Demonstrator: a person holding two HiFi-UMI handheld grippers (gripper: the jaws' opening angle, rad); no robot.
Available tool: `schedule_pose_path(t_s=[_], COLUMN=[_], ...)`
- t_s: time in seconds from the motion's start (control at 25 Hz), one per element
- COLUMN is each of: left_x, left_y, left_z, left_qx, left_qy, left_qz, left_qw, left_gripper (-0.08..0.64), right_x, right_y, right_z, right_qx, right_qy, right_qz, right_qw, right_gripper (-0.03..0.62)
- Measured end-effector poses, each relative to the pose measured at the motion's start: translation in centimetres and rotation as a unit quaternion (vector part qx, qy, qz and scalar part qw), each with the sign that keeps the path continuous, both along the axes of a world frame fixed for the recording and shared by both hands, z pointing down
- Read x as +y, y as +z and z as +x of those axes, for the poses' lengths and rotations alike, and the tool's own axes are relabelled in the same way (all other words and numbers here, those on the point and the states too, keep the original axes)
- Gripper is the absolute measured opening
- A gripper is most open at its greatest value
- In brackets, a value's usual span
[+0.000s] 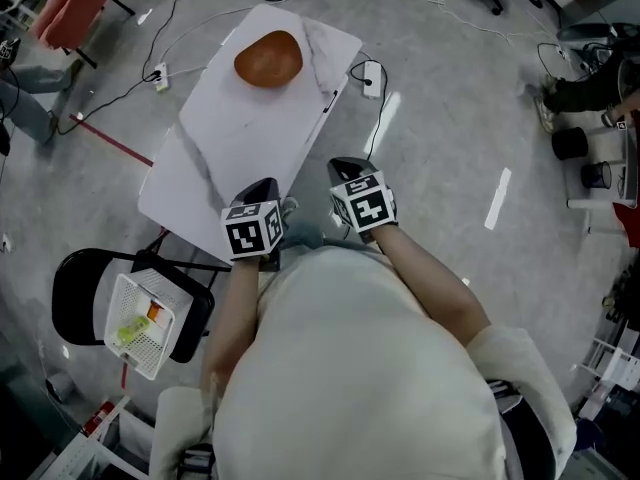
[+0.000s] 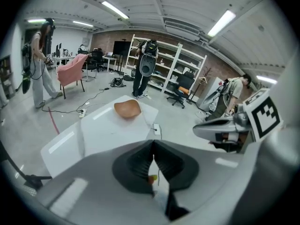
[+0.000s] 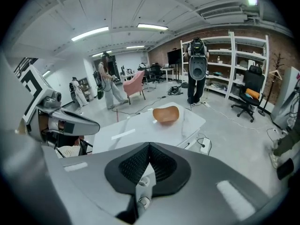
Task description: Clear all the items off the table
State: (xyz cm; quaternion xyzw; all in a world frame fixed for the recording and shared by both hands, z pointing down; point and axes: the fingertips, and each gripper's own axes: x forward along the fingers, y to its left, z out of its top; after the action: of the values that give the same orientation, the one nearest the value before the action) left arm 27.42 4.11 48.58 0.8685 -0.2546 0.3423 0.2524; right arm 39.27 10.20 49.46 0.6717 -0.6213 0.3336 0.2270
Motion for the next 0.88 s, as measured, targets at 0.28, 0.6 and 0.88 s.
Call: schedule_pose_path(t_s=[0.28, 0.6, 0.88], left_x=[-1.6, -5.9, -9.6], left_y=[0.7, 1.6, 1.5], left_z=[2.3, 5.6, 9.5], left_qx=[-0.002, -0.003, -0.005], left_qy=[0.013, 0.020, 0.030], left_qz=[-0.003, -0.010, -0.009], left_qw=[0.9999, 0.9997, 0.9995], left_gripper=[0.008, 0.008, 0.008], right_x=[-0.3, -2.5, -4.8], right_y=[0.5, 0.9, 1.0], right_z=[2.6, 6.0, 9.5], right_qx=[0.000, 0.010, 0.013], right_qy=[0.025, 0.040, 0.048], right_qz=[-0.006, -0.020, -0.034], right_qw=[1.000, 0.999, 0.998], right_gripper=[0.000, 0.000, 0.000])
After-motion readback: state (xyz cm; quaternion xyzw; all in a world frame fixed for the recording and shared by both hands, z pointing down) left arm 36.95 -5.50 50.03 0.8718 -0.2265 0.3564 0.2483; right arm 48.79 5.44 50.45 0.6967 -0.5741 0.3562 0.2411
